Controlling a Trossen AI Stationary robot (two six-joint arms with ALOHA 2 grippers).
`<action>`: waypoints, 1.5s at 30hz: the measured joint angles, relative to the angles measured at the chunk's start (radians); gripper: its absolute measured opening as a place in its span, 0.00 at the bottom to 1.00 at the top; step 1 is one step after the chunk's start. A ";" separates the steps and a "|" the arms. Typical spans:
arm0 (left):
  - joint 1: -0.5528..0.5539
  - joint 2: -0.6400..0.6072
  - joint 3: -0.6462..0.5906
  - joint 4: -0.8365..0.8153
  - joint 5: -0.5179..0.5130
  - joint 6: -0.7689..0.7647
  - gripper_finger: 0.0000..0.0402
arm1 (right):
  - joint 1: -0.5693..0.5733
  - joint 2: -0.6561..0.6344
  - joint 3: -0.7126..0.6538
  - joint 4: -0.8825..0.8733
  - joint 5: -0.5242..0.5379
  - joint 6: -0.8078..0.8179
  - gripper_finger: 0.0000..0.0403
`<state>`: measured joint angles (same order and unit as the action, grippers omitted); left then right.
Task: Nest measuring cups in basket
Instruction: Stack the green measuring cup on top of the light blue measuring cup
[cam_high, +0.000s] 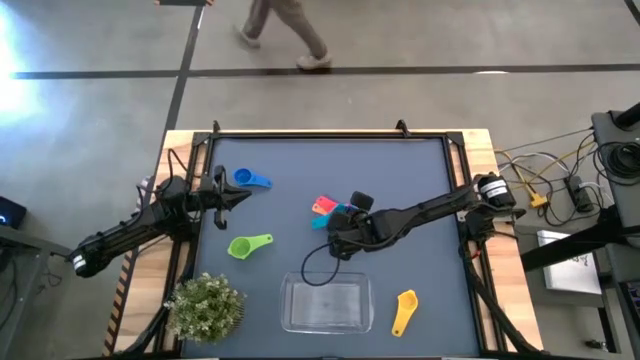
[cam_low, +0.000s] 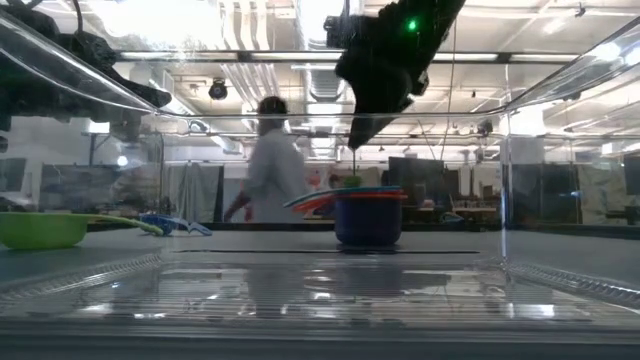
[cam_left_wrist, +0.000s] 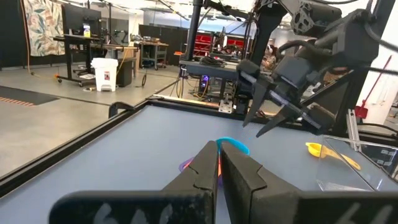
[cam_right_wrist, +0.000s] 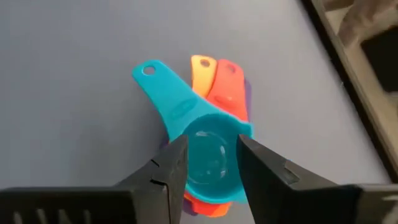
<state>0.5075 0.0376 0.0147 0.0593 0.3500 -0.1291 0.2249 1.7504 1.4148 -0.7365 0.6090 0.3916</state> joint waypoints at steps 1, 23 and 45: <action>0.000 0.000 0.000 0.000 0.000 0.000 0.00 | 0.000 -0.012 -0.011 0.021 0.006 -0.039 0.32; 0.000 0.001 0.000 0.000 0.000 0.000 0.00 | -0.009 -0.568 -0.853 1.148 -0.280 -0.305 0.20; 0.000 0.001 0.000 0.000 0.000 0.000 0.00 | 0.072 -0.598 -1.023 1.310 -0.278 -0.314 0.17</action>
<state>0.5075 0.0383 0.0147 0.0589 0.3496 -0.1291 0.2966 1.1522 0.3916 0.5738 0.3313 0.0779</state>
